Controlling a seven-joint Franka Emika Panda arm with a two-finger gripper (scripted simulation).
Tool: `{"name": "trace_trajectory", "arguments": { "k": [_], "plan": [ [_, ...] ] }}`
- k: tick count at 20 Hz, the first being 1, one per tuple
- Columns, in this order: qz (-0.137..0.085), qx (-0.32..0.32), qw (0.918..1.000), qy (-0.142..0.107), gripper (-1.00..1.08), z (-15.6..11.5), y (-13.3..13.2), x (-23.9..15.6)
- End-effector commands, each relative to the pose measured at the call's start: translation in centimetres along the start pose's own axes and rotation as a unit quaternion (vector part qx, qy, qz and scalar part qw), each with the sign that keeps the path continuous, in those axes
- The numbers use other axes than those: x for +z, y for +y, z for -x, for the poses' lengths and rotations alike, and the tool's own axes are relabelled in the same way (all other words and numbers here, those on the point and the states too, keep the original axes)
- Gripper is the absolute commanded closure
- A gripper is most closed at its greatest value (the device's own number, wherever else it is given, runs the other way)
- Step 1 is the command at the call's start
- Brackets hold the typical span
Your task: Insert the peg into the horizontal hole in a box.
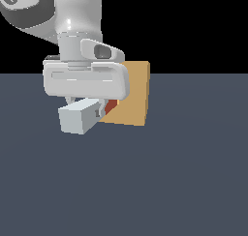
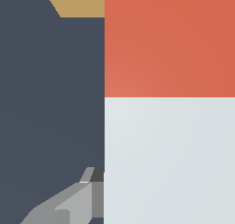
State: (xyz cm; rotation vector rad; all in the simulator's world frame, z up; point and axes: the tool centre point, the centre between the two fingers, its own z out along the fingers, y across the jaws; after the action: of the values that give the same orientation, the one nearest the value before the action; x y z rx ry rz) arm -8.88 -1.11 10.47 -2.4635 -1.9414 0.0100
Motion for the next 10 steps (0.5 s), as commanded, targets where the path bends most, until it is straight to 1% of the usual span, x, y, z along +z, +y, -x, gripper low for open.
{"name": "trace_trajectory", "arguments": {
  "k": [1, 7, 10],
  "plan": [
    [0.005, 0.000, 1.0000, 0.001, 1.08, -0.12, 0.35, -0.47],
    [0.003, 0.000, 1.0000, 0.001, 1.08, -0.13, 0.24, -0.32],
    [0.003, 0.000, 1.0000, 0.001, 1.08, -0.63, 0.23, -0.32]
  ]
}}
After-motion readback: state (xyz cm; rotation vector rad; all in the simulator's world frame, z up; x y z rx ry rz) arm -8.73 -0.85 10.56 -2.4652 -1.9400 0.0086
